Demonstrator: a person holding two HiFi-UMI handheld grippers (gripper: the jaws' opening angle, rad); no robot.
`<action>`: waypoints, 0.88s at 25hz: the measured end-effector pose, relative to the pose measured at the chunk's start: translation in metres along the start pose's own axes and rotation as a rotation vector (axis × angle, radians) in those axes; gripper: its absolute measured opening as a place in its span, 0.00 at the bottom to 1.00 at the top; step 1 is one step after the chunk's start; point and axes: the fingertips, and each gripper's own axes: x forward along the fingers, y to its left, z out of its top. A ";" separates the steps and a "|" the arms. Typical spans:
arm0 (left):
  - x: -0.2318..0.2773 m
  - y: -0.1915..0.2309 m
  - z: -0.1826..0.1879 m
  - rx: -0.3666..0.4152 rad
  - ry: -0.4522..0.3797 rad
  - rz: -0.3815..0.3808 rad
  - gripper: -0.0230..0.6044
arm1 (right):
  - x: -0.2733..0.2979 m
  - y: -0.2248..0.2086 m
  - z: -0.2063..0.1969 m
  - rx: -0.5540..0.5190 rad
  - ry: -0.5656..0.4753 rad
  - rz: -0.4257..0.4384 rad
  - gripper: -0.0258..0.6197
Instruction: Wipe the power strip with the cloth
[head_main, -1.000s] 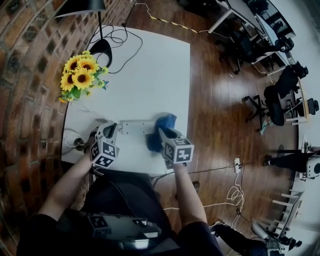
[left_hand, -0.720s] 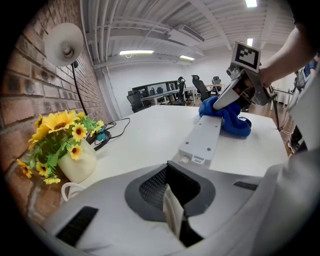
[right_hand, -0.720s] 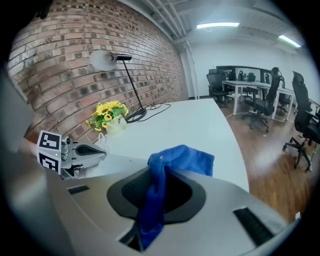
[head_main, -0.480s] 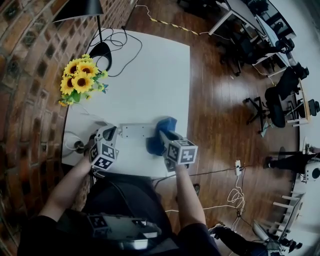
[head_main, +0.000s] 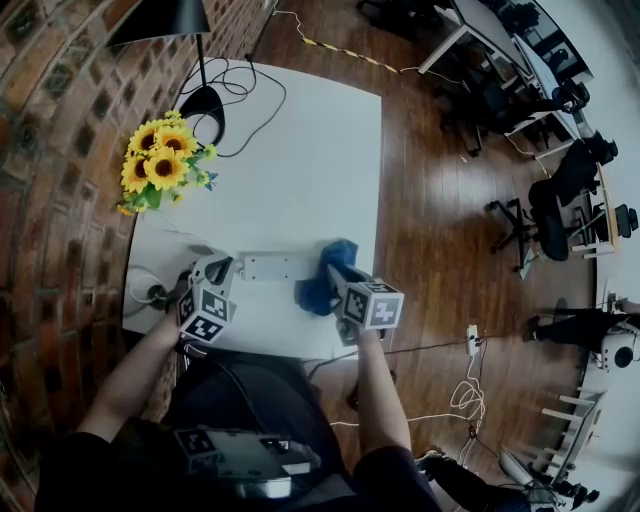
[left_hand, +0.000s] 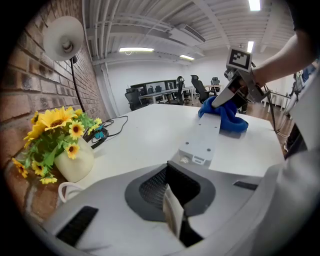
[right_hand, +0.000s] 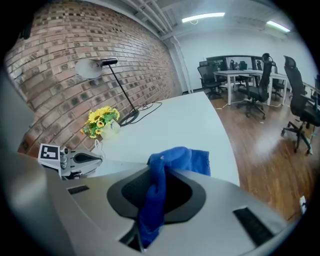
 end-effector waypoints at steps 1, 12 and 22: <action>0.001 -0.001 -0.001 0.001 0.001 -0.001 0.07 | -0.001 -0.003 -0.001 -0.007 0.005 -0.008 0.13; 0.003 0.001 -0.006 0.013 0.006 0.007 0.07 | -0.012 -0.025 0.000 -0.039 -0.033 -0.100 0.13; 0.000 -0.001 -0.002 0.013 0.019 0.005 0.07 | 0.006 0.003 0.003 -0.185 -0.001 -0.136 0.13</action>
